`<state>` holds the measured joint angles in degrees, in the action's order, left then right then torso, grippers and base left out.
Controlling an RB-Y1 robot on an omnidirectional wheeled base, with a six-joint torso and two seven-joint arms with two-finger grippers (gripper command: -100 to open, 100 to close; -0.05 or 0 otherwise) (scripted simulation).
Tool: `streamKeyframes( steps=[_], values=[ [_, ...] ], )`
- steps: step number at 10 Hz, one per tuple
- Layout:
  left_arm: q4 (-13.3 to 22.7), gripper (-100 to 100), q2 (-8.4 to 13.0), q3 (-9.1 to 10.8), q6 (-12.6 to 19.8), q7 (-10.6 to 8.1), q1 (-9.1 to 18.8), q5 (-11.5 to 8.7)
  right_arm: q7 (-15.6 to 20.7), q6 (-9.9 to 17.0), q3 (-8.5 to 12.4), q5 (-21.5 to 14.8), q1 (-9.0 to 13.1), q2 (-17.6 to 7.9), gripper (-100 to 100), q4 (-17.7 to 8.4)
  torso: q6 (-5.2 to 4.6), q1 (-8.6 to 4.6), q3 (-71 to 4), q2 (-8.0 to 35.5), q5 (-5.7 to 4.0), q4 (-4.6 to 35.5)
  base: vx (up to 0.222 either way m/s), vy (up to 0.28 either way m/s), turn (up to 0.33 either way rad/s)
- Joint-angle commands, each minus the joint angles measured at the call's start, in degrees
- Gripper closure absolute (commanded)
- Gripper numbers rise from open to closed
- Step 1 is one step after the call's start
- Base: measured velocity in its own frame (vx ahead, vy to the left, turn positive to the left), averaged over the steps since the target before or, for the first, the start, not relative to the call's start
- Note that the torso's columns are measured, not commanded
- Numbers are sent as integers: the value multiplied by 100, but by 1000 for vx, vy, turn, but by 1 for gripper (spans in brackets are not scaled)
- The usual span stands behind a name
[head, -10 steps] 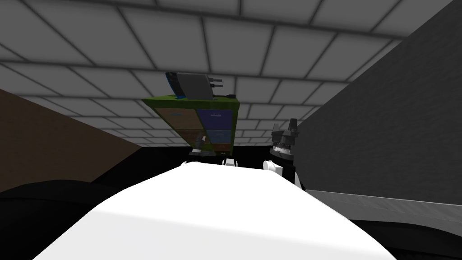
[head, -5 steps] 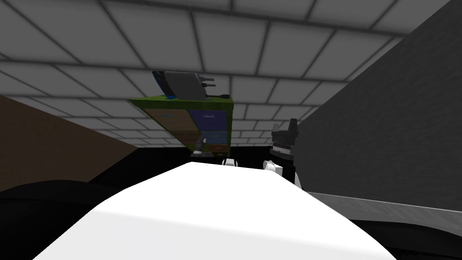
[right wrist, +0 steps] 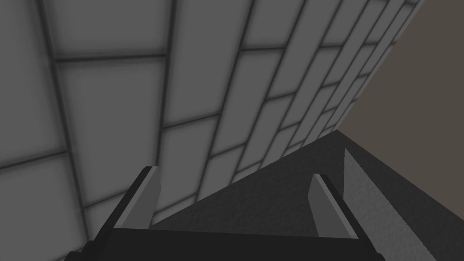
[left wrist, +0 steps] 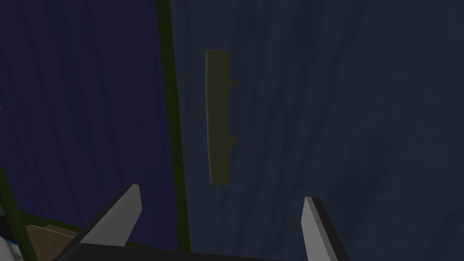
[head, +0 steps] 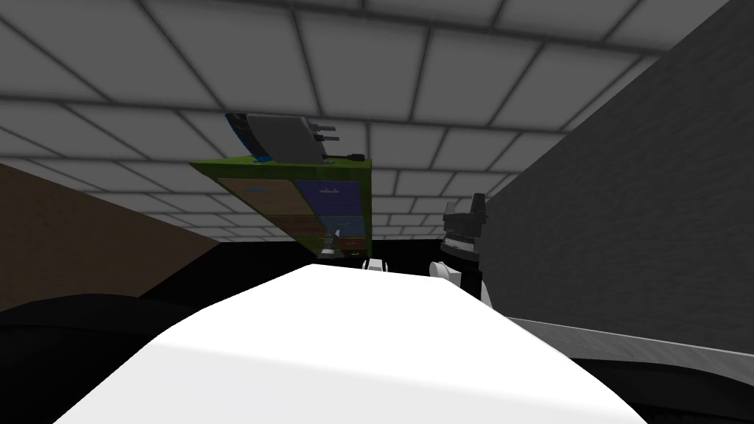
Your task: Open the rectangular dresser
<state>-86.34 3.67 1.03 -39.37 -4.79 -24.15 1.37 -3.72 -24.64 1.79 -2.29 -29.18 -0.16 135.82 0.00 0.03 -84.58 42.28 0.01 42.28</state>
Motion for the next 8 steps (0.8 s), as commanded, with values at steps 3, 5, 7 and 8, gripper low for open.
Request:
streamKeyframes(
  steps=[3,5,7,8],
  values=[
    [178,-100,-430,9,-29,12,50,-3,0,0,0,0,1,-1,0,0,0,10,6,10,3,3,10,-36,-1],
    [-85,-100,-433,20,215,4,28,1,0,0,1,0,0,-1,0,0,0,8,-3,-7,2,-1,53,-2,-16],
    [115,100,-440,11,32,11,45,-2,0,0,1,0,0,-1,0,0,0,-4,-1,0,-1,-1,1,0,9],
    [53,100,-437,16,109,7,50,-2,0,0,1,0,1,-1,0,0,0,-1,12,20,0,5,-24,4,22]
  ],
)
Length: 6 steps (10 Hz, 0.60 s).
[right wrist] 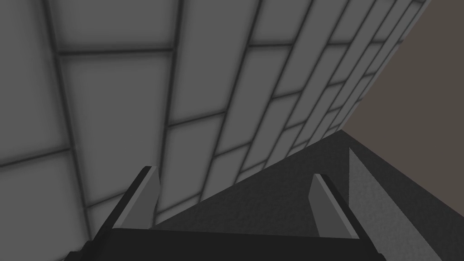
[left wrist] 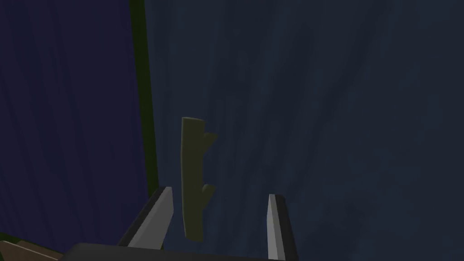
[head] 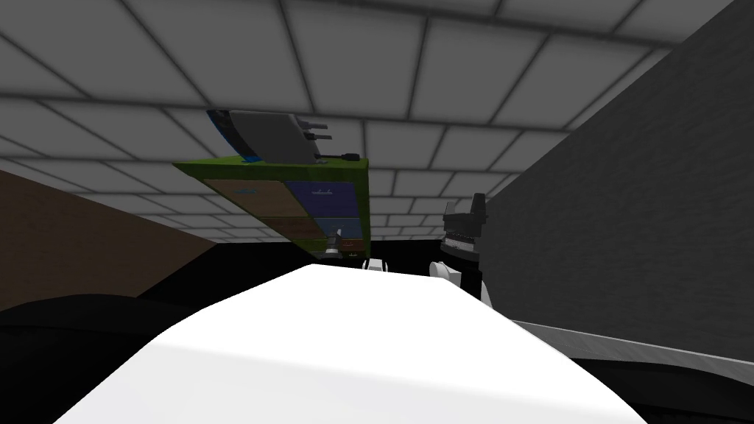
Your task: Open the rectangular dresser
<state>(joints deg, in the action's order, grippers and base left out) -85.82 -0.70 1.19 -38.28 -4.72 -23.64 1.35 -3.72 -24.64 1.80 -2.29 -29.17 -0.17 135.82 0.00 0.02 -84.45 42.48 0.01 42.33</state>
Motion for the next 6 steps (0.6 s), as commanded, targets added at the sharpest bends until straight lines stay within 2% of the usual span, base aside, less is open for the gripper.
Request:
streamKeyframes(
  steps=[1,6],
  values=[
    [-22,-100,191,-1,-33,3,8,3,0,0,0,0,1,0,0,0,-10,14,-12,-35,14,-18,-14,-8,-4],
    [-114,-100,773,2,108,16,-13,22,0,0,0,0,0,0,0,0,-1,0,-13,-23,-2,-3,3,-12,-1]
  ],
)
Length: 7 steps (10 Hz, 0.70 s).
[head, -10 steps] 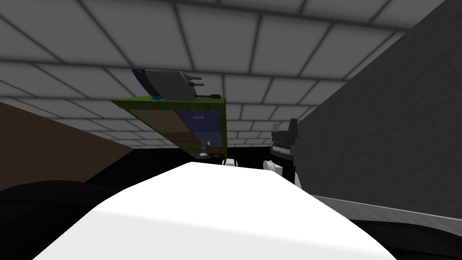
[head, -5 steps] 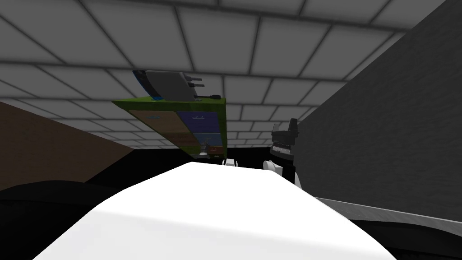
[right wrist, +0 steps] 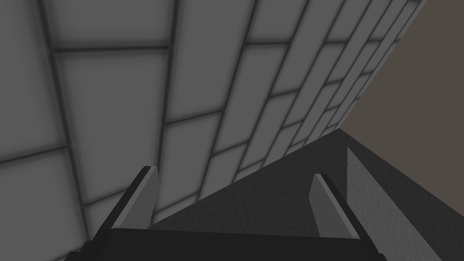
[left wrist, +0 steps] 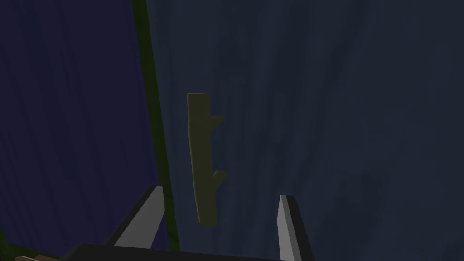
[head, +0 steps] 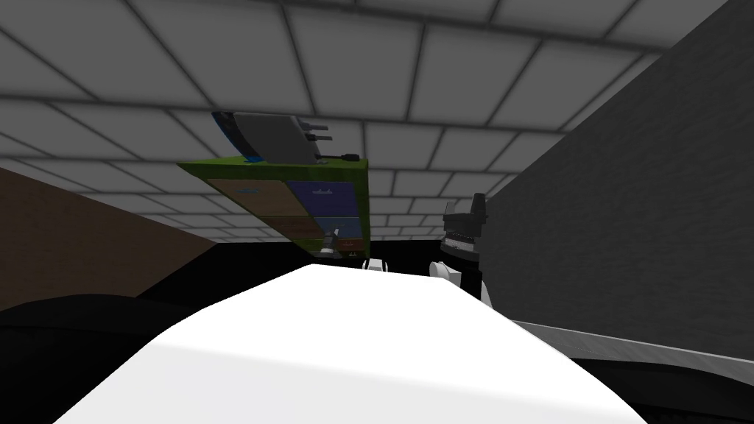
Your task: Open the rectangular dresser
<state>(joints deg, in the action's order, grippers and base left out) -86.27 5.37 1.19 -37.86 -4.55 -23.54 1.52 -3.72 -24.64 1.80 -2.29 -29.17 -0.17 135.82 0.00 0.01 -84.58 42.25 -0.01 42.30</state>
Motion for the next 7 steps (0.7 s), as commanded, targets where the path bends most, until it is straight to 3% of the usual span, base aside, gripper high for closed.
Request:
streamKeyframes(
  steps=[1,2,5,7],
  values=[
    [-119,-100,296,3,137,5,-35,16,0,0,0,0,0,0,0,0,0,0,2,3,1,-1,2,-21,-4],
    [-226,-100,366,6,275,17,-60,36,0,0,0,0,0,0,0,0,0,-3,3,5,1,-1,-2,-37,-8],
    [-477,-100,200,13,577,42,-121,80,0,0,0,0,0,0,0,0,0,-9,3,4,-1,-1,-6,-52,-7],
    [-616,-100,300,17,755,57,-154,106,0,0,0,0,0,0,0,0,0,-2,0,1,1,-2,0,-55,-6]
  ],
)
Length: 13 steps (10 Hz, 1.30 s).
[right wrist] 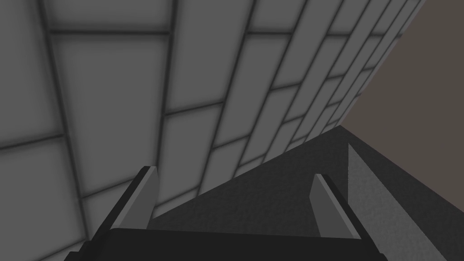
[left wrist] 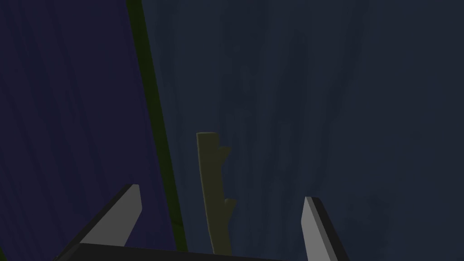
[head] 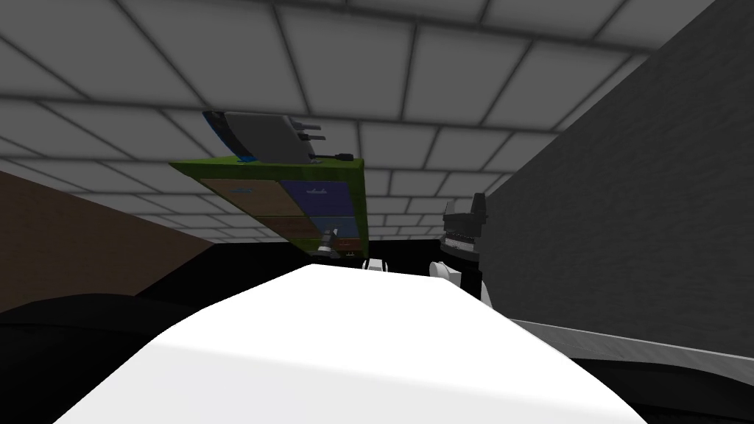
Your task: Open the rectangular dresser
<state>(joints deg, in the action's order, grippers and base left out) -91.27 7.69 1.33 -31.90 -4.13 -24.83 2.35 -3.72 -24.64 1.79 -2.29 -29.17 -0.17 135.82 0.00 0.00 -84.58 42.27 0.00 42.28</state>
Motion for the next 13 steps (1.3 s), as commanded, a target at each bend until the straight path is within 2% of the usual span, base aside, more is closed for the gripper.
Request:
streamKeyframes(
  steps=[1,2,3,7,8,10,11,12,13],
  values=[
    [-196,-100,84,6,258,23,-44,37,0,0,0,0,0,0,0,0,0,4,0,-1,1,0,3,-48,-7],
    [-289,-100,19,8,366,32,-67,53,0,0,0,0,0,0,0,0,0,3,0,0,1,0,2,-47,-7],
    [-389,-100,-145,11,474,41,-91,70,0,0,0,0,0,0,0,0,0,1,1,1,0,0,-2,-50,-8],
    [-512,-100,-594,14,600,51,-121,89,0,0,0,0,0,0,0,0,0,6,0,0,2,0,0,-24,-3],
    [-496,-100,-534,13,583,51,-119,88,0,0,1,0,0,-1,0,0,0,6,0,1,2,0,0,0,0],
    [-766,-100,-528,25,786,25,-193,86,0,0,1,0,-1,-1,0,0,0,2,-8,-14,0,-3,82,2,-27],
    [-716,-100,-537,14,726,35,-194,89,0,0,1,0,-1,-1,0,0,0,3,-14,-22,1,-6,48,6,-5],
    [-551,100,-541,15,627,46,-134,88,0,0,1,0,-1,-1,0,0,0,1,-1,2,1,-1,-48,-2,38],
    [-638,100,-540,11,686,39,-170,89,0,0,1,0,0,-1,0,0,0,-2,20,34,0,8,-30,-3,7]
  ],
)
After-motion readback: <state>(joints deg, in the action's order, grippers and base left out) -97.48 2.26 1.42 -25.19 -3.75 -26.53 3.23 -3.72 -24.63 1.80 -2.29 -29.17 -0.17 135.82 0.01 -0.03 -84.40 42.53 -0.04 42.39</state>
